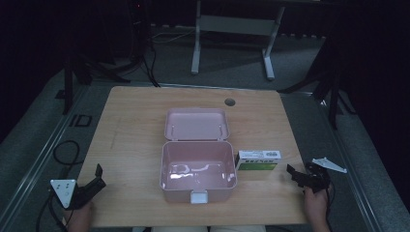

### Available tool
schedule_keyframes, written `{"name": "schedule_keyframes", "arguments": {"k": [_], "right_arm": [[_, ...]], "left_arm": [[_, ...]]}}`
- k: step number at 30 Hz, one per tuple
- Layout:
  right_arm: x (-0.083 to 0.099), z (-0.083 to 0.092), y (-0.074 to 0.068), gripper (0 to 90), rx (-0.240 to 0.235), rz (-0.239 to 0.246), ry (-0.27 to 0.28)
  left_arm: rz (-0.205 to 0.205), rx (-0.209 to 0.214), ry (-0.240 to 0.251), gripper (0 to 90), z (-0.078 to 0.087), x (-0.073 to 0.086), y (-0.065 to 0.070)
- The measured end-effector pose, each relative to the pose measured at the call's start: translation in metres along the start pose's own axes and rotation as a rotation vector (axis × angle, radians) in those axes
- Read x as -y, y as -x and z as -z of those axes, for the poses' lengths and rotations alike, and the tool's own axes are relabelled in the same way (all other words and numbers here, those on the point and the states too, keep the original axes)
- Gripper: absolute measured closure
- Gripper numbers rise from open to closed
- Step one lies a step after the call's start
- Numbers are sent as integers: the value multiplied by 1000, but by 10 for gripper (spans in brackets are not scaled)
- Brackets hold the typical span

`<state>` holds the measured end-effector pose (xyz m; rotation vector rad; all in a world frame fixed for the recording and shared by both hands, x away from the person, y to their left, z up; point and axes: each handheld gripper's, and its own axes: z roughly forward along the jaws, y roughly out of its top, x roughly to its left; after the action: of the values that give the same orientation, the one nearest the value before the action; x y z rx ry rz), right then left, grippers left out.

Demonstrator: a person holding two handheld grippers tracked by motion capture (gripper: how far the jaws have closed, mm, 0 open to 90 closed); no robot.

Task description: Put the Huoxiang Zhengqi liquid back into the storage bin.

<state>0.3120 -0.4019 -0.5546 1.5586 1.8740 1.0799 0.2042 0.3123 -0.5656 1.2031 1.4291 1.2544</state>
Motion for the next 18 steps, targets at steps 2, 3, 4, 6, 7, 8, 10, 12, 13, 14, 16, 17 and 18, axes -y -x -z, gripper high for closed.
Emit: {"name": "schedule_keyframes", "arguments": {"k": [2, 3, 4, 6, 7, 8, 10, 12, 13, 14, 16, 17, 18], "right_arm": [[0, 0, -1, 117, 0, 13, -3], [0, 0, -2, 117, 7, 18, 0], [0, 0, -2, 117, 7, 18, 0], [-1, -1, -3, 117, -7, 34, -7], [-1, -1, -3, 117, -7, 34, -7], [-1, -1, -4, 118, -8, 41, -9], [-2, -2, -6, 119, -21, 66, -6], [-2, -4, -6, 118, -111, 99, -44], [-2, -4, -6, 118, -111, 99, -44], [-3, -5, -6, 114, -148, 117, -75], [-3, -7, -7, 113, -208, 156, -128], [-3, -7, -7, 113, -208, 156, -128], [-3, -7, -7, 113, -225, 167, -133]], "left_arm": [[5, 0, -1, 4, 0, 0, -1], [8, 1, 0, 4, 0, 0, -1], [12, -1, 1, 4, 0, 0, -1], [13, 2, 4, 4, 0, 0, -1], [13, 2, 4, 4, 0, 0, -1], [13, 1, 3, 4, 0, 0, -1], [15, 1, 5, 4, 0, 0, -1], [19, 5, 1, 4, 0, 0, -2], [19, 5, 1, 4, 0, 0, -2], [20, 5, 2, 4, 0, 0, -2], [19, 8, 3, 4, 0, 0, -2], [19, 8, 3, 4, 0, 0, -2], [19, 11, 3, 4, 0, 0, -2]]}}
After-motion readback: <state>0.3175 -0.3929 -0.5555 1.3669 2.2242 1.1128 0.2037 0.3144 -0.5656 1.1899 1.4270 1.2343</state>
